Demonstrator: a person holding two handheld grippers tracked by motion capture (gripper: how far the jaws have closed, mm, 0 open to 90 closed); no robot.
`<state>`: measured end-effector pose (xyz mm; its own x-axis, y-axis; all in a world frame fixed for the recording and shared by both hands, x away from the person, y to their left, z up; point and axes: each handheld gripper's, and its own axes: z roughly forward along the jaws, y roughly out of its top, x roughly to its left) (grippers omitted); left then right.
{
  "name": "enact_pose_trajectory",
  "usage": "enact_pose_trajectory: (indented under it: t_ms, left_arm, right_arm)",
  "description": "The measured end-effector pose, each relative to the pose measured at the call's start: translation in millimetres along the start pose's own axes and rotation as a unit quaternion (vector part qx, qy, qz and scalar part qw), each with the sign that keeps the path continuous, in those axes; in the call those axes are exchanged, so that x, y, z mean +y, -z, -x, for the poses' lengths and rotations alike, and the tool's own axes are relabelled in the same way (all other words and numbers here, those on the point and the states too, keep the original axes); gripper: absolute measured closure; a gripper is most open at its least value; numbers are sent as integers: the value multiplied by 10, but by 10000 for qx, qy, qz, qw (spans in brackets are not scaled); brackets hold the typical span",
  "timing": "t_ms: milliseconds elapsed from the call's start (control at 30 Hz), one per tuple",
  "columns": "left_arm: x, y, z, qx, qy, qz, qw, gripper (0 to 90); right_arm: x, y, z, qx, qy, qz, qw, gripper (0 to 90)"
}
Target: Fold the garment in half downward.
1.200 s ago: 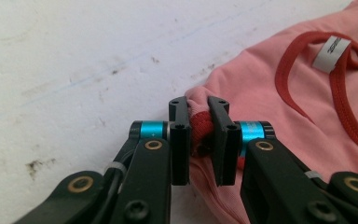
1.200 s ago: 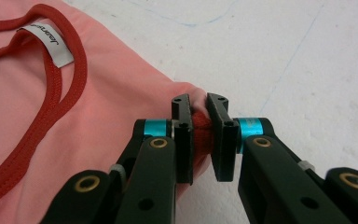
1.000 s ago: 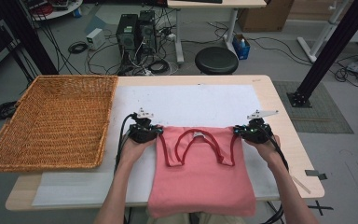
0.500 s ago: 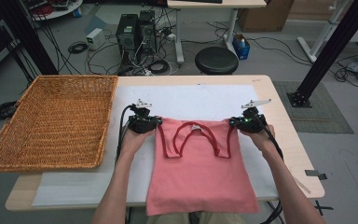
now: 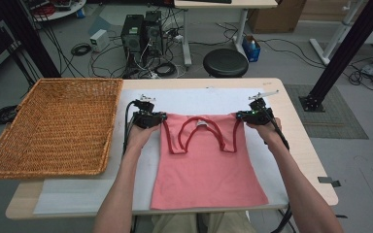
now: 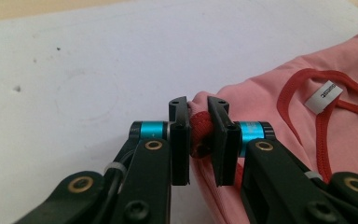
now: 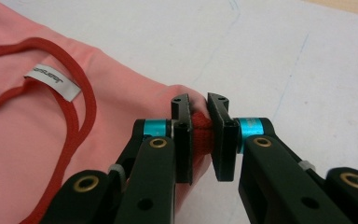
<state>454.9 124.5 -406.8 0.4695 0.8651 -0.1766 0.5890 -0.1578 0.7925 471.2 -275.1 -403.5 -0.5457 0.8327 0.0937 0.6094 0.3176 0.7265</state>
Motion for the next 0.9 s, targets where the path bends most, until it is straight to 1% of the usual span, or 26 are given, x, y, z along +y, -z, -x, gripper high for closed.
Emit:
enact_pose_trajectory:
  t_ms: [33, 100, 133, 267, 400, 467, 567, 600, 667, 700, 733, 767, 833, 900]
  left_arm:
    - [18, -25, -16, 15, 24, -19, 10000, 795]
    - [34, -52, -26, 41, 45, -33, 10000, 794]
    - [49, -75, -37, 49, 35, -65, 10000, 794]
    - [120, -174, -77, 50, 39, -99, 9999, 795]
    - [183, -219, -107, 33, 65, -99, 9999, 795]
    - [218, -284, -117, 84, 70, -142, 9998, 796]
    - [237, -311, -127, 80, 75, -130, 9999, 796]
    - [251, -321, -137, 80, 80, -106, 9999, 796]
    - [281, -331, -157, 48, 207, 27, 9998, 796]
    - [301, -332, -164, 44, 216, 79, 9997, 796]
    - [322, -333, -168, 43, 212, 122, 9997, 796]
    - [350, -337, -170, 58, 189, 186, 9996, 796]
    - [396, -338, -181, 55, 173, 223, 9996, 796]
    - [450, -330, -201, 66, 228, 289, 9993, 796]
  right_arm:
    - [3, -26, 23, -28, -4, -10, 10000, 815]
    - [11, -76, 62, -35, -90, -32, 9999, 815]
    - [11, -76, 62, -35, -90, -32, 9999, 815]
    - [44, -171, 136, -77, -94, -56, 9999, 815]
    - [68, -210, 181, -114, -124, -78, 9998, 815]
    - [103, -251, 206, -102, -211, -124, 9996, 815]
    - [126, -281, 222, -114, -174, -132, 9997, 815]
    - [139, -299, 243, -131, -166, -163, 9996, 815]
    - [149, -301, 252, -147, -172, -181, 9996, 815]
    - [161, -300, 263, -163, -153, -171, 9996, 815]
    - [176, -296, 269, -172, -187, -144, 9996, 815]
    - [224, -284, 286, -165, -254, -35, 9995, 815]
    - [242, -279, 289, -175, -262, -5, 9995, 815]
    - [284, -276, 313, -195, -200, 90, 9996, 815]
